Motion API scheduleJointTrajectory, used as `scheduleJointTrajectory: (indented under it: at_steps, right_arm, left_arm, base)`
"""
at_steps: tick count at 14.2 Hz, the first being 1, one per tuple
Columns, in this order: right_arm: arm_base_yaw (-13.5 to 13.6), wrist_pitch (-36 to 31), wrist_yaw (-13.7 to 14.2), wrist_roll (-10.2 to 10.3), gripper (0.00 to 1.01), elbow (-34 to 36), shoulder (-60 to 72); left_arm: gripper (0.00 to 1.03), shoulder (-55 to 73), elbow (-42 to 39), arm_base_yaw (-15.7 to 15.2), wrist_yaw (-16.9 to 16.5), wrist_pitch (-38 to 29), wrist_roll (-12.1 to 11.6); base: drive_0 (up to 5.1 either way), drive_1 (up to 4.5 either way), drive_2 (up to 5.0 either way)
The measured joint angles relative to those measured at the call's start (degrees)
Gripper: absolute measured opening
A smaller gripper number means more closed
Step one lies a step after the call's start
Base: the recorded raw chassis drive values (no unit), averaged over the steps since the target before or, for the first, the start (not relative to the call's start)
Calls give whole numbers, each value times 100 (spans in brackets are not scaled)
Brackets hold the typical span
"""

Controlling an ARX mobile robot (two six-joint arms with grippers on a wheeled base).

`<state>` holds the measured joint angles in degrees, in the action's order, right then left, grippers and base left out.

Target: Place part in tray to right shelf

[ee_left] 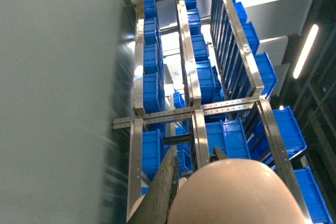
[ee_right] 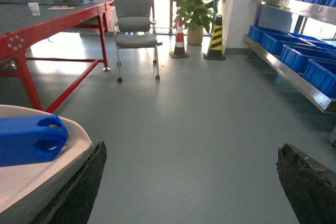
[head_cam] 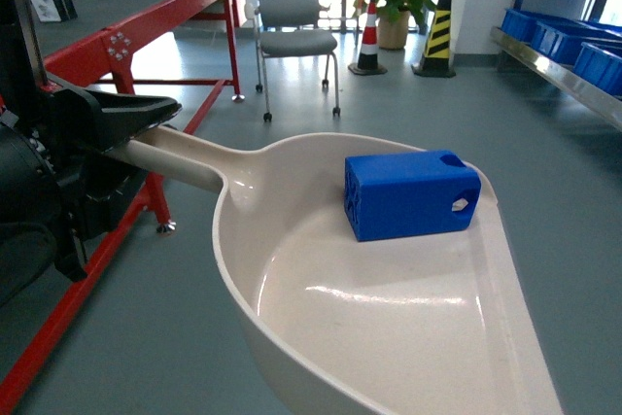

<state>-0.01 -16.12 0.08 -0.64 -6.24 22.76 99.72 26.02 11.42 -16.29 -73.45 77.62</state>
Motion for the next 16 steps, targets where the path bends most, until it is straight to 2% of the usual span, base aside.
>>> scheduleJointTrajectory:
  at_steps: [16]
  right_arm:
    - [0,2,-7,0,98,0,0]
  left_arm:
    - [14,-2,0,0,-11,15,2]
  base:
    - [-7,424,-437]
